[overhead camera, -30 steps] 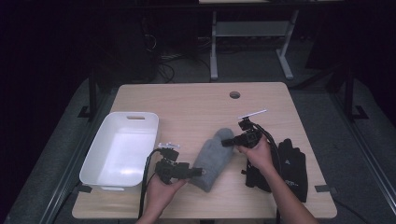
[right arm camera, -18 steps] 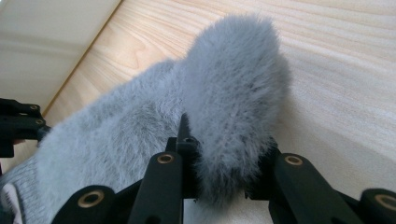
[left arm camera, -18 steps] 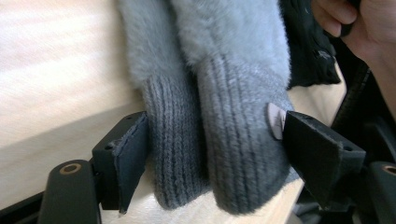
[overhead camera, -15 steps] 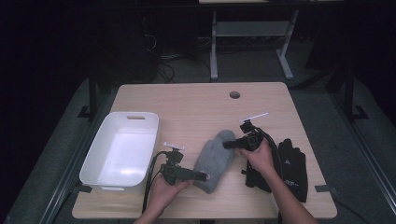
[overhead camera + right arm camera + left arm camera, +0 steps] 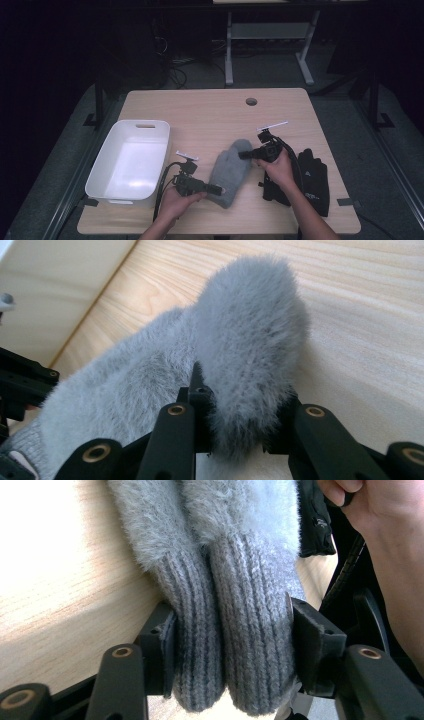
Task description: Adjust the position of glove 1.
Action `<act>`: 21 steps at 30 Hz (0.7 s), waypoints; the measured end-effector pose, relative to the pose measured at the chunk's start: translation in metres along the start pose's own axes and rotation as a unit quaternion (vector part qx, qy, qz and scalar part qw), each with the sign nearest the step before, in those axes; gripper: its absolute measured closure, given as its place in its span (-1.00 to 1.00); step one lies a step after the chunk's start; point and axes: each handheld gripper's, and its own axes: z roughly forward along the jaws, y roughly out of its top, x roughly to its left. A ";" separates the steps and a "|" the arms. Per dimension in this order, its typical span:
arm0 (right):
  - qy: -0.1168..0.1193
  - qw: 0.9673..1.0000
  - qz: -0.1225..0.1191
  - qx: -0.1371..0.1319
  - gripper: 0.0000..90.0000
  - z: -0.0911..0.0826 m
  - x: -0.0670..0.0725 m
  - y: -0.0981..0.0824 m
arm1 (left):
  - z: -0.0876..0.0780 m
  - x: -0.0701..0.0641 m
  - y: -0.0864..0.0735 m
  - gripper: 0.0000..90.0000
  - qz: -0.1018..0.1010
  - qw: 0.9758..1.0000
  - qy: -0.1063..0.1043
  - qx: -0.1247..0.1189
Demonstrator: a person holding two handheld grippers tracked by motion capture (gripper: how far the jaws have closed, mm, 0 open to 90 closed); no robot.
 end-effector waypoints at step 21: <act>0.044 0.997 0.042 -0.048 0.58 -0.020 0.006 0.003 | -0.009 -0.010 -0.004 0.01 0.030 0.999 -0.003 -0.032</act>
